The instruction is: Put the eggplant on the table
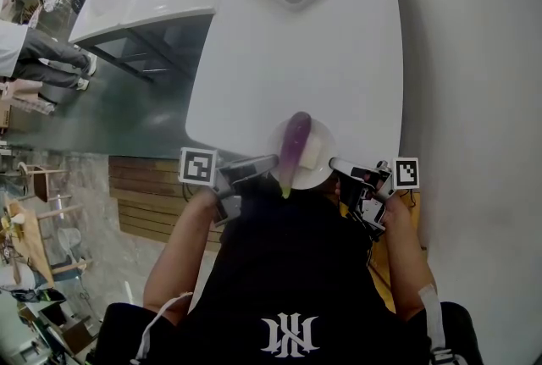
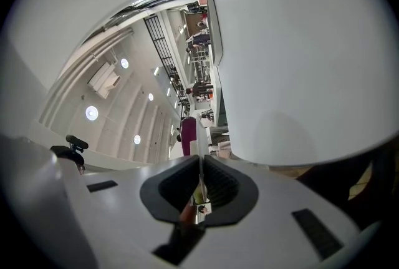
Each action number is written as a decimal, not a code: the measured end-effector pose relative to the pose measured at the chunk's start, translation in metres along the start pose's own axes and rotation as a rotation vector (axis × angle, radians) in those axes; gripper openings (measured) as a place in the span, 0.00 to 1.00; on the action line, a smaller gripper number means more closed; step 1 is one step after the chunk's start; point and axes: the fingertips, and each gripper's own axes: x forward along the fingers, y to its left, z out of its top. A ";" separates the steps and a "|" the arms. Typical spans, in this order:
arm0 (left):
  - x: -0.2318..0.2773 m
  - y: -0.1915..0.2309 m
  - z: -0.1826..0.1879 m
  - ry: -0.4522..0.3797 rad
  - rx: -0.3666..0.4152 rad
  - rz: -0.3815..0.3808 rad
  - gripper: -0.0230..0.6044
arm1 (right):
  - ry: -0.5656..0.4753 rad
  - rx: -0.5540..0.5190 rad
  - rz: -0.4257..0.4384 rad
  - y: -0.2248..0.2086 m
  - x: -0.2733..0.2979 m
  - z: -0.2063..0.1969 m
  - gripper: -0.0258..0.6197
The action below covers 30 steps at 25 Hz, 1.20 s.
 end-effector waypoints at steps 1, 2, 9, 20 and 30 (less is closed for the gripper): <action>0.000 0.002 0.005 -0.001 -0.003 0.003 0.07 | -0.004 -0.001 -0.002 -0.001 0.002 0.005 0.06; 0.000 0.002 0.009 -0.002 -0.004 0.002 0.07 | -0.011 -0.003 -0.001 -0.001 0.005 0.009 0.06; -0.004 -0.017 0.024 -0.011 0.040 -0.035 0.07 | -0.049 -0.031 0.011 0.017 0.014 0.016 0.06; -0.023 -0.055 0.049 -0.010 0.104 -0.104 0.07 | -0.113 -0.068 0.046 0.060 0.039 0.021 0.06; -0.049 -0.031 0.107 0.020 0.091 -0.129 0.07 | -0.170 -0.051 0.032 0.046 0.091 0.051 0.06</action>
